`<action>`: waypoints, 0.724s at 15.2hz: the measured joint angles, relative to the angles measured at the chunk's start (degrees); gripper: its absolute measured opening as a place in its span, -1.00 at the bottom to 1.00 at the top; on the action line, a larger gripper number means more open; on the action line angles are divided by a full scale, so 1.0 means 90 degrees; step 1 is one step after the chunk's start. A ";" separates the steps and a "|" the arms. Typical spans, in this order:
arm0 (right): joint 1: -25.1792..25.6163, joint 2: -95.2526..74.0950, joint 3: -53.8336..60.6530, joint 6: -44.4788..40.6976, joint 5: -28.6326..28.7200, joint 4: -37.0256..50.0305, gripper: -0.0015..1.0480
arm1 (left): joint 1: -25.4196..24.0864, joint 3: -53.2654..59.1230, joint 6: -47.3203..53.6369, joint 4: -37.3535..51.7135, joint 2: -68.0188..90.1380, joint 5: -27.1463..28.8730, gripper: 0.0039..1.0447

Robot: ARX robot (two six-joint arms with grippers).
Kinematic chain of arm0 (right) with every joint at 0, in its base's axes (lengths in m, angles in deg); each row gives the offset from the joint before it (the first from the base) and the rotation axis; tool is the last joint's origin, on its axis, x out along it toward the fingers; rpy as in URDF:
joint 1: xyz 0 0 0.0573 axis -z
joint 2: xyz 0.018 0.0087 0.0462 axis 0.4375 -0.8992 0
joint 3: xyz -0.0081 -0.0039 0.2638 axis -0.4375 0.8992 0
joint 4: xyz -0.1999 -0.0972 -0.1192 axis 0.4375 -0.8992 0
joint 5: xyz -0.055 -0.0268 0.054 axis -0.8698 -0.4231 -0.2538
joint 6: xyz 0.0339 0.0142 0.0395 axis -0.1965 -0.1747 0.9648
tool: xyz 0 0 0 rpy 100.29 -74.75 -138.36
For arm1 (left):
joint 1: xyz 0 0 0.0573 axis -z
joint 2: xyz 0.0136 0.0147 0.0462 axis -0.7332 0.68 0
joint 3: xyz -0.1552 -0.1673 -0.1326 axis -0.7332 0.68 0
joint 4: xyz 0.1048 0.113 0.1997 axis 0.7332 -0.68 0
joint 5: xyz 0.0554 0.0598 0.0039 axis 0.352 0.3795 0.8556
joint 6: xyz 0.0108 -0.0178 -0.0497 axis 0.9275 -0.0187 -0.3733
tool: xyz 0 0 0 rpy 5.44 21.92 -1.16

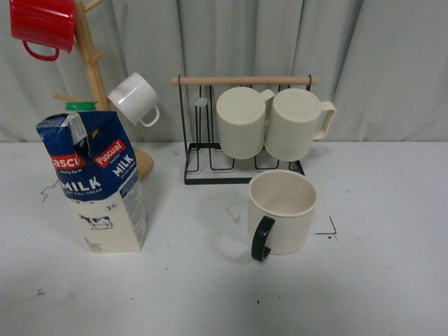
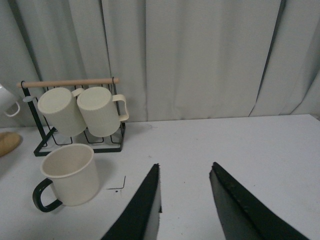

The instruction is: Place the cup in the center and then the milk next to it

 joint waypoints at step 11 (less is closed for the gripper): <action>0.0000 0.0000 0.0000 0.0002 0.0000 0.0000 0.87 | 0.1557 -0.2028 -0.0578 0.4758 0.8000 0.0068 0.88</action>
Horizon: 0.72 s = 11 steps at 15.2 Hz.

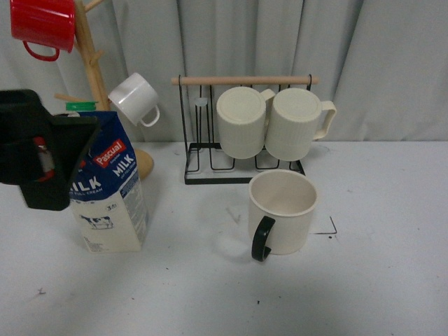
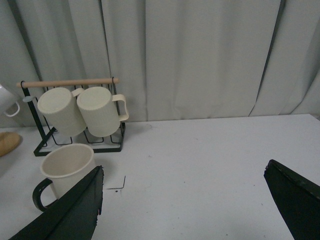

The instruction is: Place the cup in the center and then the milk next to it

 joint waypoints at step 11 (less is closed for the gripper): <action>0.0000 0.0000 0.0000 0.0000 0.0002 0.0000 0.87 | -0.0821 -0.0464 0.0131 0.1146 0.2603 -0.0304 0.88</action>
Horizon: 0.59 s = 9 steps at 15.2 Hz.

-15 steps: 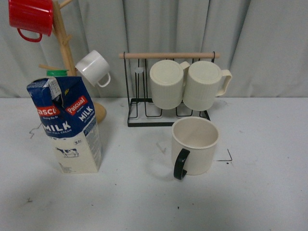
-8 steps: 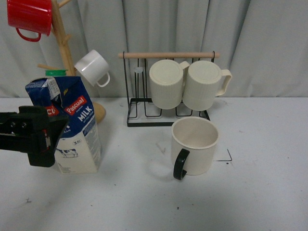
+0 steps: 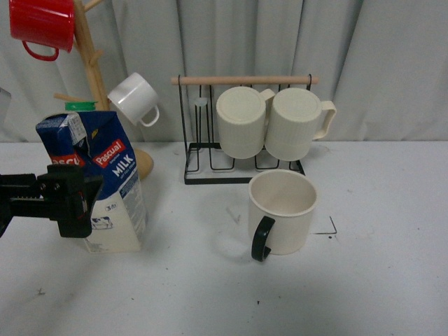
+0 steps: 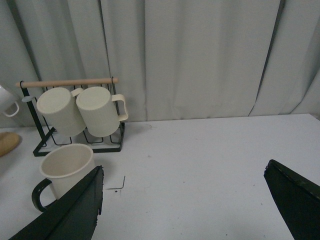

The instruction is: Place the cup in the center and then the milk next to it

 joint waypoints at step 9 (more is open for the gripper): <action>0.0000 0.0000 0.0000 0.0000 -0.0002 0.0002 0.87 | -0.0126 -0.0913 -0.0313 0.0359 0.0590 -0.0075 0.88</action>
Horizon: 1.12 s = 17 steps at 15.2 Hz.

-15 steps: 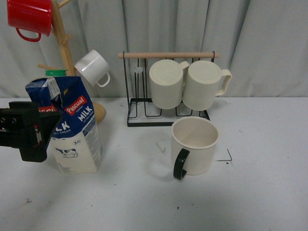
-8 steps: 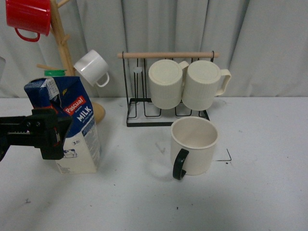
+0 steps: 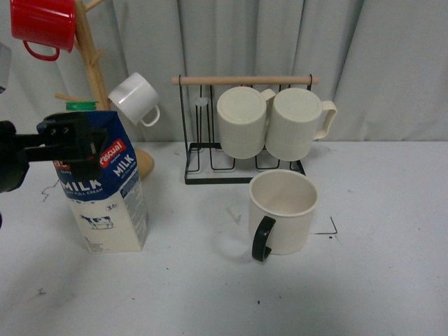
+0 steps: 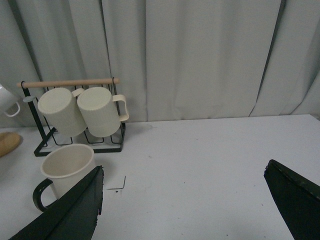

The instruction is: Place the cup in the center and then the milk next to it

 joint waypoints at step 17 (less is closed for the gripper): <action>0.0000 0.0000 0.0000 0.0000 0.0000 -0.0002 0.87 | 0.1564 -0.1455 -0.0112 -0.1149 0.0474 0.0508 -0.69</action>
